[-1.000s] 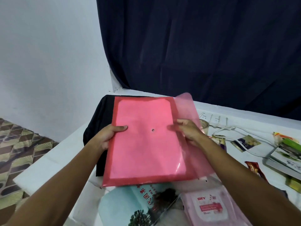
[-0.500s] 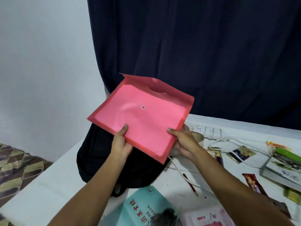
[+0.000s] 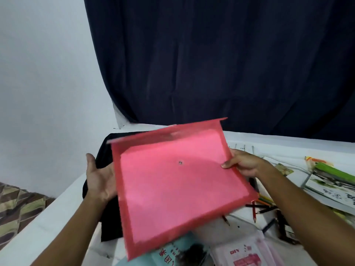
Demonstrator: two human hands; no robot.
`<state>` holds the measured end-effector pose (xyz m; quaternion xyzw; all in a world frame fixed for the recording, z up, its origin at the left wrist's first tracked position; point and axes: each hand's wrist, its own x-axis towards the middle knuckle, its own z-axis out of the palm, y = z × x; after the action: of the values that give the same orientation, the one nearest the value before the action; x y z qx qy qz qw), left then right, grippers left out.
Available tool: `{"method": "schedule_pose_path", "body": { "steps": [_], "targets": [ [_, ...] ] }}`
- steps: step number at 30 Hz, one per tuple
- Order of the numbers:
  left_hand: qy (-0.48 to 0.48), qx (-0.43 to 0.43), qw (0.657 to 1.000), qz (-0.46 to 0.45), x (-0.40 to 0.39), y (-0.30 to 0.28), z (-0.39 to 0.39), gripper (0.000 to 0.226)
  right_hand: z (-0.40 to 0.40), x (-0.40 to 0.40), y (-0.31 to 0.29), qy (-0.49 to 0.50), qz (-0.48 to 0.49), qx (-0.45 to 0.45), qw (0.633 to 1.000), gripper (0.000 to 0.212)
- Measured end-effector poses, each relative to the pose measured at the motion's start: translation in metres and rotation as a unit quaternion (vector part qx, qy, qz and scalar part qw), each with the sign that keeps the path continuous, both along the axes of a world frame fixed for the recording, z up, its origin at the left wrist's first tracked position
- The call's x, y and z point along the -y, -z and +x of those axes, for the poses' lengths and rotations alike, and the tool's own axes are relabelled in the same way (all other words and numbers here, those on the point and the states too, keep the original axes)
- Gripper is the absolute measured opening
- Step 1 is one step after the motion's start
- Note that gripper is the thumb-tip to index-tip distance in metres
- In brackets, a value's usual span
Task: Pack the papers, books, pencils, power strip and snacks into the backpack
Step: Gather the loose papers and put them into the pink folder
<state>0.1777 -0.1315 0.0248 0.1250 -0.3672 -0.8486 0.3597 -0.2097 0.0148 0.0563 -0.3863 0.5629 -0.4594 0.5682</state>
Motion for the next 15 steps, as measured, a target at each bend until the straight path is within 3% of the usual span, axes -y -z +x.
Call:
{"method": "schedule_pose_path", "body": {
  "steps": [5, 8, 10, 13, 15],
  "targets": [
    [0.161, 0.112, 0.98, 0.012, -0.014, -0.015, -0.025, 0.117, -0.001, 0.012, -0.033, -0.08, 0.071, -0.128, 0.986, 0.042],
    [0.185, 0.198, 0.962, -0.03, -0.035, -0.029, -0.046, 0.087, 0.008, 0.024, -0.055, -0.113, 0.085, -0.229, 0.963, 0.036],
    [0.175, 0.227, 0.958, -0.033, -0.048, -0.036, -0.061, 0.074, 0.014, 0.032, -0.066, -0.104, 0.079, -0.334, 0.934, 0.028],
    [0.154, 0.262, 0.949, -0.088, -0.062, -0.047, -0.079, 0.083, 0.02, 0.043, -0.071, -0.073, 0.046, -0.516, 0.852, 0.019],
    [0.142, 0.264, 0.948, -0.107, -0.064, -0.05, -0.089, 0.087, 0.021, 0.051, -0.065, -0.025, 0.013, -0.544, 0.839, 0.023]
  ]
}}
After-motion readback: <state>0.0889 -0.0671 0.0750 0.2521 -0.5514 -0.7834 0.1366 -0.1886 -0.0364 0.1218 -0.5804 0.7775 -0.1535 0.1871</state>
